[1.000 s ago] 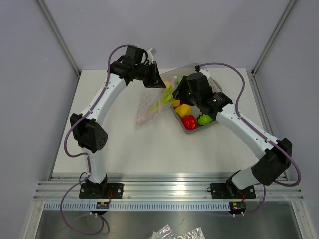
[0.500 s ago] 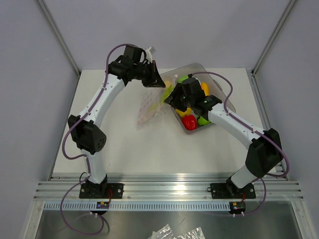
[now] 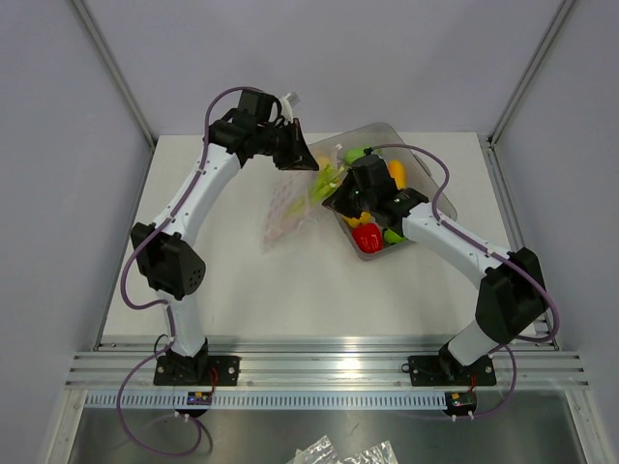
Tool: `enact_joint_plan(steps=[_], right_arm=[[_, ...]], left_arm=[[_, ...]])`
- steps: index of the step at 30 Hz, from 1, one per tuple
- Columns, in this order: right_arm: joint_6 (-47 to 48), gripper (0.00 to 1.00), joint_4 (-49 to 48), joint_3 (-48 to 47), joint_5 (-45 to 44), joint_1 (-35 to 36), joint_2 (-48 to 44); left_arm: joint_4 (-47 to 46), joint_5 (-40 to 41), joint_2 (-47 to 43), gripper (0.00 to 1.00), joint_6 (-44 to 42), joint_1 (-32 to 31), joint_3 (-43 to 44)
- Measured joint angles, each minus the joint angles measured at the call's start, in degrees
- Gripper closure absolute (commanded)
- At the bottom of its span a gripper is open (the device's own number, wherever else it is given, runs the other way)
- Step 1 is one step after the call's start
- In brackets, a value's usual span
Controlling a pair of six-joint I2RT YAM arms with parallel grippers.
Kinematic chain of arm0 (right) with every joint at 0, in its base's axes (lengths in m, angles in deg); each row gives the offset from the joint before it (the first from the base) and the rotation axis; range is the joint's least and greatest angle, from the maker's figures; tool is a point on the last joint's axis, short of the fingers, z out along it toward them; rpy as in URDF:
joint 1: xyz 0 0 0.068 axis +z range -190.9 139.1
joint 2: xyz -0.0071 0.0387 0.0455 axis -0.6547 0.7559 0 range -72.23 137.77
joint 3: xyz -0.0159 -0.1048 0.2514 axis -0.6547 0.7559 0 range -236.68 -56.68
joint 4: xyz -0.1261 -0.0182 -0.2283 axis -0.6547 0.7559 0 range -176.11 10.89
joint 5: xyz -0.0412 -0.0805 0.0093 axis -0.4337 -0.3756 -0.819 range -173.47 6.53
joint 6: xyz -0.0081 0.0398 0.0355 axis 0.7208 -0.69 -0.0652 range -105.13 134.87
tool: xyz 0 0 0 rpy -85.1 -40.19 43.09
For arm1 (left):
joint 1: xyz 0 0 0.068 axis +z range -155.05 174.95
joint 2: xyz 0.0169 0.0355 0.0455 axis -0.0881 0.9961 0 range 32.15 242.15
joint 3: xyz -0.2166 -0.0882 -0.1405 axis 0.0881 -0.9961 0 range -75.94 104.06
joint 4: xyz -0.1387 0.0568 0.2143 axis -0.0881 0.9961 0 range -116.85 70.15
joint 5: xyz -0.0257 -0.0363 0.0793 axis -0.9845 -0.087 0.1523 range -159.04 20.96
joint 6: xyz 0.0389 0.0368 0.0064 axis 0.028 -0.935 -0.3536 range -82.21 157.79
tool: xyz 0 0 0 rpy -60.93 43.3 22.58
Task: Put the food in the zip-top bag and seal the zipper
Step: Adjust the zipper food storage bag at the center of the board.
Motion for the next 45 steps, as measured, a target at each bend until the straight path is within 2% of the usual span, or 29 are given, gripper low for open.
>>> enact_joint_plan(steps=[4, 8, 11, 14, 18, 22, 25, 28, 33, 41, 42, 45], right_arm=[[1.36, 1.00, 2.16, -1.88, -0.39, -0.02, 0.00], [4.63, 1.00, 6.88, -12.48, -0.98, -0.07, 0.50], [6.38, 1.00, 5.42, -19.06, -1.07, -0.09, -0.24], [6.99, 1.00, 2.93, -19.74, -1.07, -0.09, -2.54], [6.93, 1.00, 1.92, -17.81, -1.09, -0.13, -1.92], [6.47, 1.00, 3.23, -15.67, -0.44, -0.13, 2.75], [6.49, 1.00, 5.31, -15.67, 0.42, -0.13, 5.66], [6.54, 1.00, 6.25, -16.09, 0.81, -0.13, 5.79], [6.58, 1.00, 4.96, -16.02, 0.79, -0.15, 4.79], [4.98, 1.00, 3.69, -4.17, -0.20, -0.46, 3.45], [4.81, 0.99, 4.09, -3.19, -0.74, -0.46, 3.45], [4.61, 0.86, 5.33, -2.56, -2.67, -0.46, 3.45]], left_arm=[[0.26, -0.61, 0.00, 1.00, 0.00, 2.47, 0.07], [4.00, -1.22, 0.11, 1.00, -0.04, 8.04, 5.57], [3.93, -1.64, -1.33, 1.00, 0.02, 13.31, 9.88], [2.58, -1.99, -5.62, 1.00, 0.50, 15.98, 7.41], [0.07, -2.82, -10.51, 1.00, 0.94, 12.90, -0.17], [-0.35, -2.73, -8.59, 1.00, 0.90, 8.90, -2.95], [0.48, -2.54, -5.88, 1.00, 0.87, 7.67, -2.47], [3.15, -1.79, -3.52, 1.00, 0.74, 7.67, 2.14], [2.73, -1.11, -3.80, 1.00, 0.20, 7.04, 5.66], [-0.83, -0.98, -2.75, 1.00, -0.35, 3.65, -8.02], [-1.01, -0.96, -2.03, 1.00, -0.50, 3.21, -9.18], [-1.16, -1.03, -1.18, 1.00, -0.92, 2.49, -10.80]])
